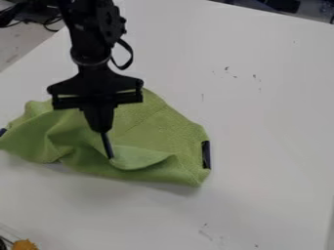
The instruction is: Unfold the cloth from top left to bottom right
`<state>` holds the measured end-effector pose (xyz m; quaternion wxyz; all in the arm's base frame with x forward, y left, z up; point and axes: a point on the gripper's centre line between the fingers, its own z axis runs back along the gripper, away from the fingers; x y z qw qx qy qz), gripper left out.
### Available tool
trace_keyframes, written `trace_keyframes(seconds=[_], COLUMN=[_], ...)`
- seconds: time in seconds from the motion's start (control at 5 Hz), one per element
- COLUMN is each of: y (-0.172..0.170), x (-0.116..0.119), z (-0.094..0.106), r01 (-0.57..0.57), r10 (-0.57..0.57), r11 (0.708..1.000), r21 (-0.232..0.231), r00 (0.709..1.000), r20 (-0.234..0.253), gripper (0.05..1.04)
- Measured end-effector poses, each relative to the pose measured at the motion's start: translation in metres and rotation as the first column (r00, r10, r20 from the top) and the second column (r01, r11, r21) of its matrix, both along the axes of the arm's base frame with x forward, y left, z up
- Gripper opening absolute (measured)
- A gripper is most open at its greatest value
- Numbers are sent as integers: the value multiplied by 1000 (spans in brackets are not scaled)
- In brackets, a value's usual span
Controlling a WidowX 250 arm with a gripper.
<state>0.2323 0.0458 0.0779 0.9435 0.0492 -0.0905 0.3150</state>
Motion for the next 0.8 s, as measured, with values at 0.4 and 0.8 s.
trace_keyframes(seconds=[0.4, 0.8], y=[-27, -54], x=[-50, -66], z=[5, -10], r01=[-130, -195], r10=[130, 196], r11=[992, 979], r21=[-3, -53], r00=[992, 980], r20=[8, 19], gripper=[56, 56])
